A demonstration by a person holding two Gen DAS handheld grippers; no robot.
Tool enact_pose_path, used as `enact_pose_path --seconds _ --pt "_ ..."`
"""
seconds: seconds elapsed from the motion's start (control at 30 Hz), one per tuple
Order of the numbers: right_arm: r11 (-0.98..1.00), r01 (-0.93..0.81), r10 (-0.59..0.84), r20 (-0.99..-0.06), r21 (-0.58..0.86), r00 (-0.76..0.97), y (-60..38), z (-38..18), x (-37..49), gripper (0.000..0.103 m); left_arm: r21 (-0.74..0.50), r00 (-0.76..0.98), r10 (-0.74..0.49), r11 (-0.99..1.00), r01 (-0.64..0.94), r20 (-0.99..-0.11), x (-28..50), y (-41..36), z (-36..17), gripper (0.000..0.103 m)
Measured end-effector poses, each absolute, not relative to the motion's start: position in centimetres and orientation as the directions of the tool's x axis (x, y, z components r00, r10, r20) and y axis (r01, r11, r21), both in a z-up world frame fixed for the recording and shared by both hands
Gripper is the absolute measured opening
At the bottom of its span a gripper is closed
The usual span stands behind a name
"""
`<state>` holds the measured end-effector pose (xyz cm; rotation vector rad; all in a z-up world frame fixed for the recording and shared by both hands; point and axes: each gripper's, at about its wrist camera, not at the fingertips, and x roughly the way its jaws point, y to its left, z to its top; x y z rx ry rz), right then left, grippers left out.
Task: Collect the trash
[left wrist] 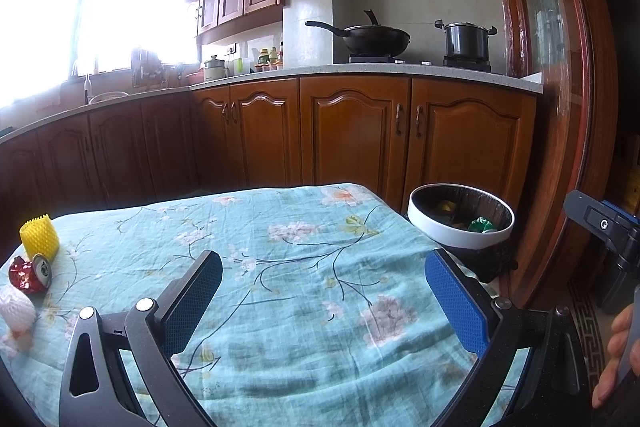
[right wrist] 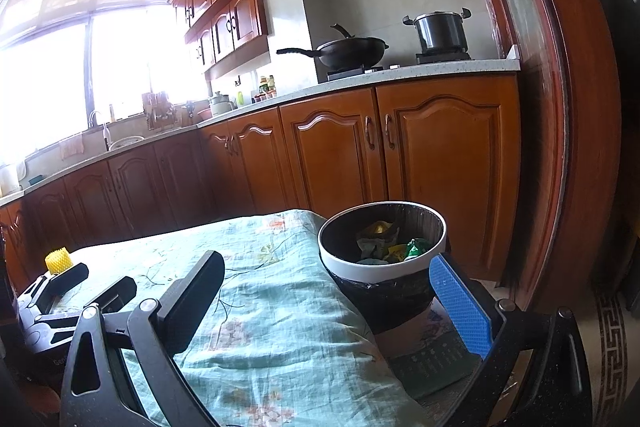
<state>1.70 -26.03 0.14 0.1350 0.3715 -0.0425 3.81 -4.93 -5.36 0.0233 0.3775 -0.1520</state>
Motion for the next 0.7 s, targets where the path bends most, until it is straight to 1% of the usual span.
enact_pose_path --seconds 0.3,0.7 --pt "0.99 0.066 -0.016 -0.368 0.125 0.93 -26.12 0.06 1.86 0.103 -0.013 0.916 -0.151 0.987 0.158 -0.372 3.93 -4.92 -5.38 0.102" --pt "0.988 0.069 -0.008 -0.396 0.139 0.918 -26.0 -0.49 2.7 0.103 -0.031 0.907 -0.16 0.987 0.161 -0.39 4.27 -4.74 -5.36 0.102"
